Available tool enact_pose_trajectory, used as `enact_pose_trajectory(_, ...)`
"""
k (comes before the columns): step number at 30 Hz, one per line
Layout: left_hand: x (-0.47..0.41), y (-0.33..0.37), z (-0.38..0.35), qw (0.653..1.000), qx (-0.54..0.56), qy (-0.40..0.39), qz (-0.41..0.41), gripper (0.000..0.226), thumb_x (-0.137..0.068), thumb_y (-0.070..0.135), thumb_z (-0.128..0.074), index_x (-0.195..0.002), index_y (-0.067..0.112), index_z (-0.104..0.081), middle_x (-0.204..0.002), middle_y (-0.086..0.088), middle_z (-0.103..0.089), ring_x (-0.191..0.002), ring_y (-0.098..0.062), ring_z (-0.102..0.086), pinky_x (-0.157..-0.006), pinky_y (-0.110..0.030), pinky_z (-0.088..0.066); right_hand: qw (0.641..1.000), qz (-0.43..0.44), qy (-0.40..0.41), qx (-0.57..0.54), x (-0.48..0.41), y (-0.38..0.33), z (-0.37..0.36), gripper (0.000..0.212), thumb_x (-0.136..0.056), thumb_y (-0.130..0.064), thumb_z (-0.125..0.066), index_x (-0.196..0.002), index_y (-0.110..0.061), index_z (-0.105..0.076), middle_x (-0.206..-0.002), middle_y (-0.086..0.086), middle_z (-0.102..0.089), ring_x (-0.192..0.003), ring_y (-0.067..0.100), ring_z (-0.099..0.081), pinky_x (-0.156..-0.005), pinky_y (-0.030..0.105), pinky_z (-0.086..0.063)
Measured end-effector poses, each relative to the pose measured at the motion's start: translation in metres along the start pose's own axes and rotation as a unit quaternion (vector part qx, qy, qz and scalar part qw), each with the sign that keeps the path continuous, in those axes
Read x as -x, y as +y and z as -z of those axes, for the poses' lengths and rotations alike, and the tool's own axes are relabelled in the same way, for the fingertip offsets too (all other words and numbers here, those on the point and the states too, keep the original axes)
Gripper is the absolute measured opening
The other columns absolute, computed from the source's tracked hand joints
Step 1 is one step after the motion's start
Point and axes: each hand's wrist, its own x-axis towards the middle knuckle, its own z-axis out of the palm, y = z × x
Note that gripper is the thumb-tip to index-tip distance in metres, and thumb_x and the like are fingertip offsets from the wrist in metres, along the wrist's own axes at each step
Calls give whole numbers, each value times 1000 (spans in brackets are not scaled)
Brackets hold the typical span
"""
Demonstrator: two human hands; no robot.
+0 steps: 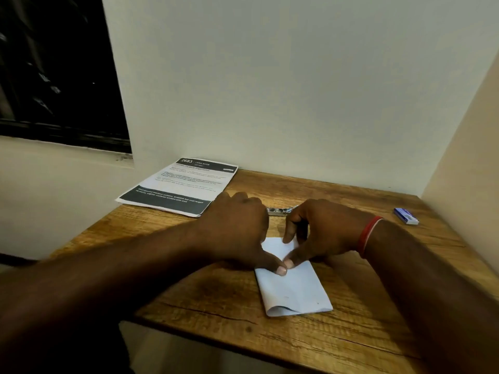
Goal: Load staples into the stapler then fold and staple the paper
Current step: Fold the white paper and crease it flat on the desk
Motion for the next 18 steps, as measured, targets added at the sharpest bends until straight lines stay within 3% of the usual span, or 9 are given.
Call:
enact_pose_trajectory(4,-3,14,13,997,-64,-41,-23,80,-61,107,-70,-82,34,-44,-107,7,-56,-119,-22,-54,-107,-52,-42,998,-14,-28,46,7,-13,4,67,-60,-72,-101,-112,-37,-78,-99,-14,-76,-90,8,-72,-69,20,-50)
enact_pose_trajectory(7,0,21,15,994,-84,-56,-34,84,-60,108,-68,-78,33,-36,-105,5,-49,-110,-22,-44,-101,-51,-37,995,-19,-54,77,12,-20,6,77,-58,-76,-99,-120,-38,-74,-99,-17,-72,-89,5,-68,-68,18,-48)
enact_pose_trajectory(12,4,27,22,991,-102,-78,-41,83,-63,109,-65,-70,30,-39,-104,3,-50,-108,-22,-38,-94,-49,-28,991,-16,-76,114,17,-29,9,88,-57,-79,-98,-130,-39,-69,-100,-16,-69,-89,4,-64,-70,21,-48)
enact_pose_trajectory(18,7,35,29,986,-113,-110,-53,81,-70,104,-66,-69,28,-38,-85,7,-35,-108,-24,-37,-104,-55,-34,986,-15,-96,133,24,-32,5,113,-44,-82,-99,-143,-39,-63,-95,-23,-58,-86,-3,-55,-69,19,-42)
